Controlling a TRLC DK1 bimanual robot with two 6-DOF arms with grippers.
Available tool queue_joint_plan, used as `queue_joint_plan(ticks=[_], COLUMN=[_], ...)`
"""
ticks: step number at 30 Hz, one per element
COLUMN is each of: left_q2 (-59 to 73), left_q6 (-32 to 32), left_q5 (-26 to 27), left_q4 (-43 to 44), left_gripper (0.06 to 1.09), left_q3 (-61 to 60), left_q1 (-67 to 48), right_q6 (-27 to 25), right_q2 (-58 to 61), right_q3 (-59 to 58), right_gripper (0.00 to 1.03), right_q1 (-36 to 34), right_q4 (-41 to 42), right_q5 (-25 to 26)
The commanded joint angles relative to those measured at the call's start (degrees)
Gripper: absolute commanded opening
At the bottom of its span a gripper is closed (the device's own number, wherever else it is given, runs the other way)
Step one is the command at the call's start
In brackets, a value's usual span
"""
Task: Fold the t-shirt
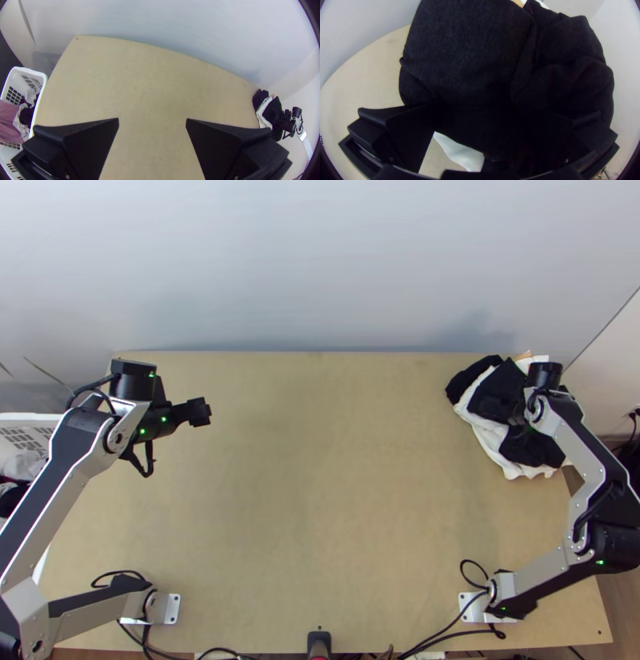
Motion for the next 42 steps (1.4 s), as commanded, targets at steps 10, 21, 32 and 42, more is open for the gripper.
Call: queue_joint_plan(ticks=[10,21,32,42], left_q2=[-3.20,-8.03,-23.50,-39.50], left_q6=[-0.18,-0.18,7.99,17.66], left_q5=[0.04,-0.05,-5.85,-14.64], left_q4=[-0.23,-0.67,10.67,27.28], left_gripper=[1.03,1.03,1.04,1.04], left_q3=[-2.05,-4.78,-20.86,-42.13], left_q1=[0.36,0.98,7.48,9.59], right_q6=[-2.08,-2.60,-2.43,-9.46], right_q2=[-11.61,-24.18,-52.21,-73.84], right_q3=[12.64,14.14,-19.79,-49.32], right_gripper=[0.98,0.99,0.99,0.99], right_q1=[1.14,4.13,11.60,30.84], right_q4=[-4.95,-4.95,17.64,30.03], right_q5=[-0.13,-0.13,4.71,15.34])
